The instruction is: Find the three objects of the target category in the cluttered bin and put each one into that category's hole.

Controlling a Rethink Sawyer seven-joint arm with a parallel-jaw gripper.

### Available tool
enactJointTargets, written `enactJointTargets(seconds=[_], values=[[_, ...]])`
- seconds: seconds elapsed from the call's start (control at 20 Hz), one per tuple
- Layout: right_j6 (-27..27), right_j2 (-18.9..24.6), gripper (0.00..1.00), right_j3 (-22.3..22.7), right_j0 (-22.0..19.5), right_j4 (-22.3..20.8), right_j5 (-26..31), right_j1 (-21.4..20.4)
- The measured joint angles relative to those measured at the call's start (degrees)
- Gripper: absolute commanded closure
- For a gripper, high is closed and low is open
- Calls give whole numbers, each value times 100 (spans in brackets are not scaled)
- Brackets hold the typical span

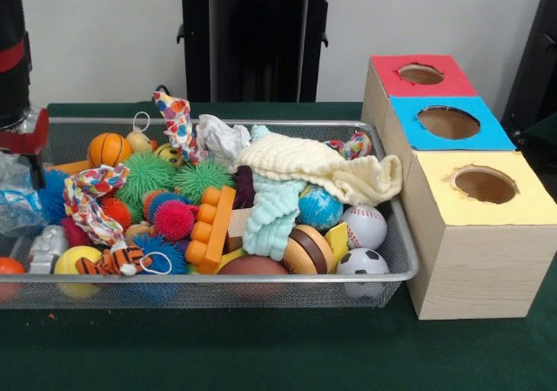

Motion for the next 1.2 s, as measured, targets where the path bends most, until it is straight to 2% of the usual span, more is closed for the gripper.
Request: enactJointTargets(seconds=[0.2,0.65,0.7,1.2], values=[[0,-11,0,91,-83,31,-90,6],[0,-174,0,2,230,-476,-168,88],[0,-174,100,-20,249,-495,-205,124],[0,-99,100,-41,22,-345,-532,223]])
